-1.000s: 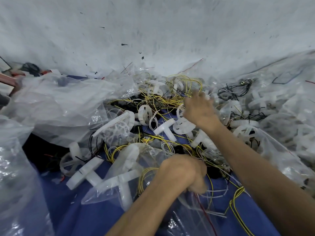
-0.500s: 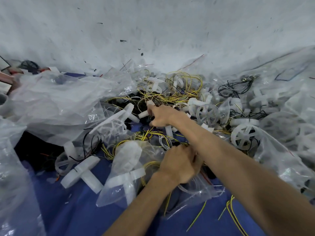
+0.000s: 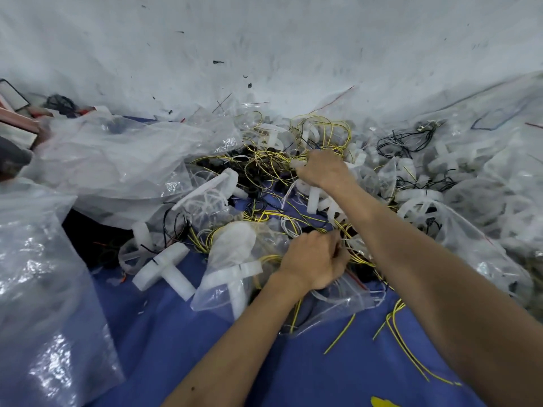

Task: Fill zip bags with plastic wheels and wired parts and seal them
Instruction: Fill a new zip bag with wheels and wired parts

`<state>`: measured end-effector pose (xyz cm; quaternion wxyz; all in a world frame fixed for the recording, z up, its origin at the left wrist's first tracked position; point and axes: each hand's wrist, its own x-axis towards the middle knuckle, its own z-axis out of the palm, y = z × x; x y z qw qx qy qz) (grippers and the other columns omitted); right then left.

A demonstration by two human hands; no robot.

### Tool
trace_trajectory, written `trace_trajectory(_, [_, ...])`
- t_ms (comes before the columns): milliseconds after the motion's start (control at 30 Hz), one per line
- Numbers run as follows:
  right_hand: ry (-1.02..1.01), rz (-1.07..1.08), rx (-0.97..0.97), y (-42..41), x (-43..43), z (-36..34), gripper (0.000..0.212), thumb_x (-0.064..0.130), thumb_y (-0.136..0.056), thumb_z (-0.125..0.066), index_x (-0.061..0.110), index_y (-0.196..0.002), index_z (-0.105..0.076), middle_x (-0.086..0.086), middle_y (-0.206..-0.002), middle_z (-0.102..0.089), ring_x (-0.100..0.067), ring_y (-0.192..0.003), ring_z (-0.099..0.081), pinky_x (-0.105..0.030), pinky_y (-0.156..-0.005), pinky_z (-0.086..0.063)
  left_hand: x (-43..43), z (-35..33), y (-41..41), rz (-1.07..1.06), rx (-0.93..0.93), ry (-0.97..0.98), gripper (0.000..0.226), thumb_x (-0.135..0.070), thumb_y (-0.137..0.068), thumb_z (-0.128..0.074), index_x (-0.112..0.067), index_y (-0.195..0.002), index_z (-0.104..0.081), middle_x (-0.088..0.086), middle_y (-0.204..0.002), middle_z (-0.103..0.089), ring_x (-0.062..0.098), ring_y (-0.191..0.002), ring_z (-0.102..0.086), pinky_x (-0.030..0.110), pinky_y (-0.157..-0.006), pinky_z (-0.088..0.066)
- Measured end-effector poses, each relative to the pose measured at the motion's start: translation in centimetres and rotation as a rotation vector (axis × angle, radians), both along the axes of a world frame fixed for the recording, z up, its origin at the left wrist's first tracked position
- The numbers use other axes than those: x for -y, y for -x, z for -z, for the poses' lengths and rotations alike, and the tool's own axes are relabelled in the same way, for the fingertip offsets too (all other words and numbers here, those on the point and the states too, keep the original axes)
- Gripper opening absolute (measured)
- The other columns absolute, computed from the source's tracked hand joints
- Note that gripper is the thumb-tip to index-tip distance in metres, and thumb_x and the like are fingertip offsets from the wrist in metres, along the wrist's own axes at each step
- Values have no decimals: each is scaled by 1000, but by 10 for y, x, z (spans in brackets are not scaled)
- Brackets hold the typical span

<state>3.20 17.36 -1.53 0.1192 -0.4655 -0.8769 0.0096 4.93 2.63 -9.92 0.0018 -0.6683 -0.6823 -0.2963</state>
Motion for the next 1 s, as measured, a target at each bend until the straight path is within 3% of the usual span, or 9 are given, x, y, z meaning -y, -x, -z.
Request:
trace_trajectory(133, [-28, 74, 178, -2, -3, -11, 51, 48, -90, -43, 9, -122, -53, -18, -129, -49, -35, -119, -47, -41, -92, -42, 1, 1, -2, 1, -18, -8, 21, -30, -91, -45, -12, -86, -53, 15, -79, -64, 38, -75, -57, 34, -60, -31])
trace_trajectory(200, [16, 57, 222, 0, -8, -15, 47, 41, -88, -47, 7, -120, -53, -21, -135, -42, -38, -123, -42, -47, -99, -40, 2, 0, -2, -2, -36, -10, 22, -30, -92, -44, -12, -89, -54, 15, -80, -65, 37, -75, -58, 34, -59, -31])
trace_trajectory(267, [59, 20, 157, -1, -19, -21, 42, 34, -86, -44, 8, -117, -55, -19, -129, -48, -37, -119, -45, -50, -99, -40, 2, -3, -3, -2, -47, -8, 22, -30, -92, -43, -11, -91, -54, 17, -81, -65, 38, -75, -58, 34, -59, -30])
trace_trajectory(367, [111, 26, 61, -24, -40, -26, 43, 41, -88, -42, 11, -116, -56, -16, -125, -53, -35, -115, -49, -49, -99, -41, 4, -2, -4, 20, -30, -16, 18, -29, -92, -43, -14, -83, -46, 18, -79, -64, 39, -73, -58, 35, -58, -29])
trace_trajectory(533, [323, 131, -65, -76, -48, 2, 63, 53, -88, -44, 11, -135, -39, -18, -131, -51, -33, -111, -53, -41, -92, -46, -2, 2, -2, 11, -23, -12, 21, -30, -92, -41, -12, -88, -51, 16, -81, -65, 38, -75, -59, 35, -60, -34])
trace_trajectory(667, [304, 78, -147, -51, -24, 26, 56, 47, -81, -34, 20, -130, -39, -18, -122, -45, -42, -121, -42, -56, -103, -34, -4, 5, -3, -8, -45, -17, 25, -32, -91, -41, -12, -92, -55, 17, -89, -66, 39, -83, -59, 37, -65, -39])
trace_trajectory(733, [303, 78, -196, -36, -14, 27, 49, 44, -85, -37, 27, -131, -39, -19, -134, -41, -41, -126, -37, -56, -106, -29, -5, 5, -3, -7, -71, -20, 27, -33, -92, -41, -11, -97, -56, 18, -93, -66, 39, -85, -59, 37, -66, -38])
trace_trajectory(900, [326, -175, -234, -28, 4, 19, 53, 45, -95, -35, 25, -143, -27, -18, -140, -43, -35, -131, -36, -46, -107, -33, -2, 3, -3, -3, -70, -15, 27, -34, -92, -42, -12, -97, -57, 18, -91, -66, 38, -82, -59, 35, -63, -30])
trace_trajectory(1000, [295, -156, -426, -44, -2, 12, 59, 41, -95, -43, 17, -146, -23, -18, -131, -53, -31, -120, -50, -37, -101, -39, -1, 1, -3, -3, -60, 6, 25, -33, -92, -41, -13, -95, -55, 17, -85, -65, 38, -79, -59, 35, -61, -32])
